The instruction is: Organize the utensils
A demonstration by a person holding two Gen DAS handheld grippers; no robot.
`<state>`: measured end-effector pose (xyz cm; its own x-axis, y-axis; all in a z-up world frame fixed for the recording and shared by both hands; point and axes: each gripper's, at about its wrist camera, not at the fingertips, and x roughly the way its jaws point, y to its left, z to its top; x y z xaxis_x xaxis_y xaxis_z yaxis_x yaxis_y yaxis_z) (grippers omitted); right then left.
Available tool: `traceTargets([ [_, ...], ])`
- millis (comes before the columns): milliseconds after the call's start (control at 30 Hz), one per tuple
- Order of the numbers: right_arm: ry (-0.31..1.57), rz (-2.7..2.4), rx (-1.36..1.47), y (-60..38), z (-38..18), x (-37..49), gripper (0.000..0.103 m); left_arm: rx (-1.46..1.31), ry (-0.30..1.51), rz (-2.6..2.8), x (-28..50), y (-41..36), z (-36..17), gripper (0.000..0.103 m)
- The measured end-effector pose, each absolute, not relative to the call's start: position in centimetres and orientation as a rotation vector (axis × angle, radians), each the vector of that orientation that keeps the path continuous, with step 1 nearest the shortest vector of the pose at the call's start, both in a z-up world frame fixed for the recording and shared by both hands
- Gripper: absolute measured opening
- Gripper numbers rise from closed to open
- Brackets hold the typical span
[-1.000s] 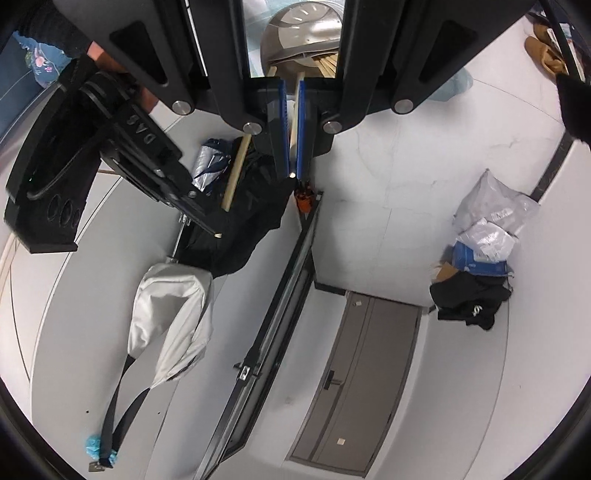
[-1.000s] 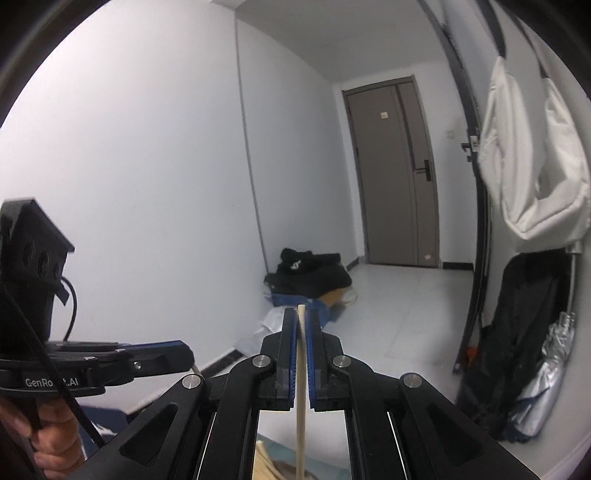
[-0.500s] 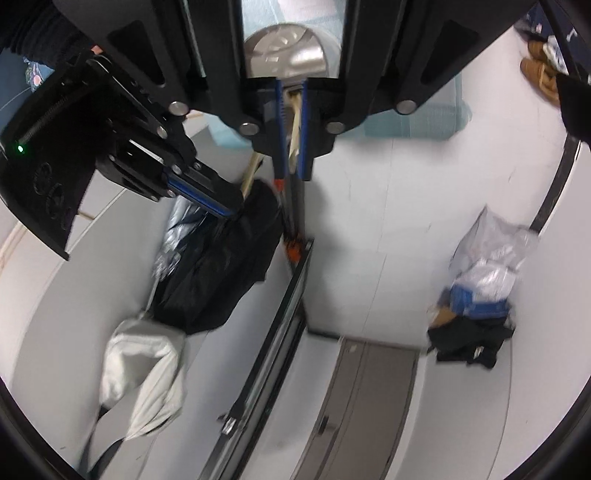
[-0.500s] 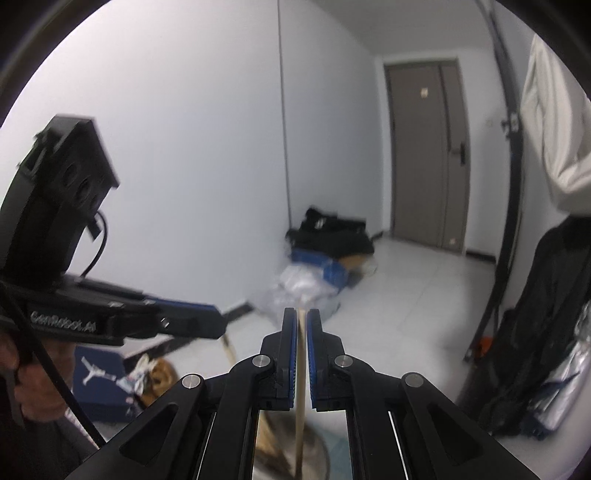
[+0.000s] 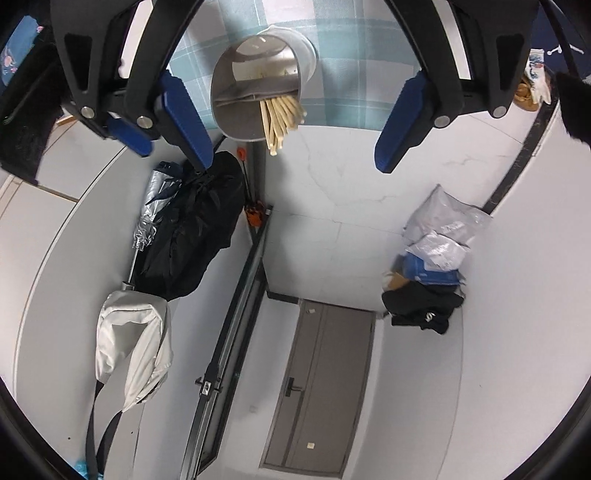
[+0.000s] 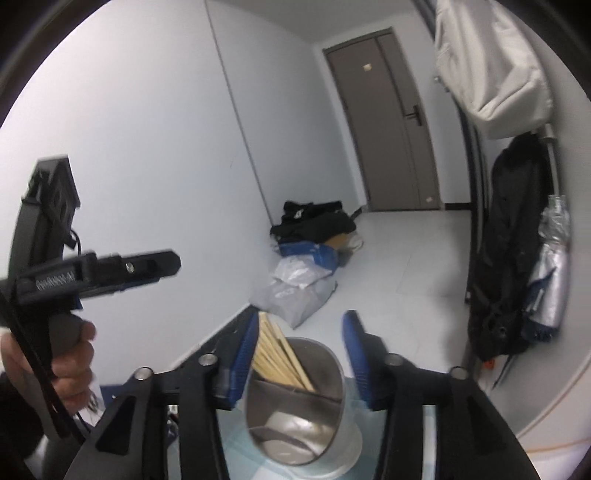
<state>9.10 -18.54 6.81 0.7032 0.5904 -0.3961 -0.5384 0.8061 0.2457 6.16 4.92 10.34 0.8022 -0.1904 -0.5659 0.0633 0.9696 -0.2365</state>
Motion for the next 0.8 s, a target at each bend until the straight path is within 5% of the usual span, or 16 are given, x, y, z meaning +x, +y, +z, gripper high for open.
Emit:
traceTargets([
  [133,0.432,0.599,0.136,-19.3,8.6,6.1,0.070,-0.201,0.595,-0.086,4.3,4.6,10.6,0.096],
  [400,0.363,0.545,0.118,-19.6,9.9,1.4,0.092,-0.186,0.572,-0.048,0.8,3.9,9.9,0.097],
  [800,0.320,0.476,0.063,-19.5,8.2,-3.8,0.102,-0.156,0.501,-0.003,-3.1,3.3,8.3,0.098],
])
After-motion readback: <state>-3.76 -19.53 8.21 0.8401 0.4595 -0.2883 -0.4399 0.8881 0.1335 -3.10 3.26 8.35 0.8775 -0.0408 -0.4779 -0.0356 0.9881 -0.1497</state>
